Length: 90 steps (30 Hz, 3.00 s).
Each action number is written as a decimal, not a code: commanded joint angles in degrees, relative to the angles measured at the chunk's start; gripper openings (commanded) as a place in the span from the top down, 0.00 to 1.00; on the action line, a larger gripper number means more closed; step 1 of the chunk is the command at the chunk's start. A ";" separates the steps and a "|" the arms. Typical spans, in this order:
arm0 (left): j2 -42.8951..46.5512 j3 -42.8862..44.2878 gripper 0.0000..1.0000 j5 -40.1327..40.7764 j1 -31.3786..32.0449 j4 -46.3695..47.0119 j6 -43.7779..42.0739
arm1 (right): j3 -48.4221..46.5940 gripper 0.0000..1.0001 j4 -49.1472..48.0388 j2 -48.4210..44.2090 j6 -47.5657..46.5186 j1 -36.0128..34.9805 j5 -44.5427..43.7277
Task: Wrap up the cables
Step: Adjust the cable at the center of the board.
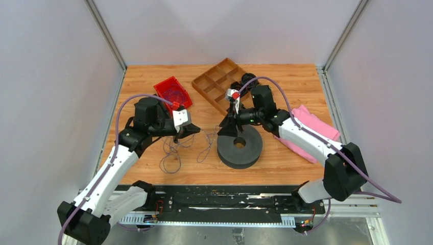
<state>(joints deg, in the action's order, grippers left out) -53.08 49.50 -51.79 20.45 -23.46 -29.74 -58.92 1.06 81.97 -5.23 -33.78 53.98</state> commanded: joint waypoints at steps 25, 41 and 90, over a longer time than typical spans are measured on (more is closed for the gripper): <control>5.04 -1.18 1.00 22.27 -8.92 -16.02 -16.64 | -4.58 1.00 11.55 -12.46 -5.61 8.71 -32.90; 4.39 -6.14 1.00 38.95 -10.60 -22.32 -28.14 | -8.65 0.99 17.78 -11.60 -10.29 8.38 -40.85; -16.31 4.55 0.43 4.45 6.24 24.94 26.94 | -20.85 0.99 22.84 -0.54 -4.59 -6.55 -32.79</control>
<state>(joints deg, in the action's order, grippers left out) -68.69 51.11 -47.33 26.24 -2.15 -6.48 -79.35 23.07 80.51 -10.22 -39.66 19.42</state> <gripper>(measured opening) 0.570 0.006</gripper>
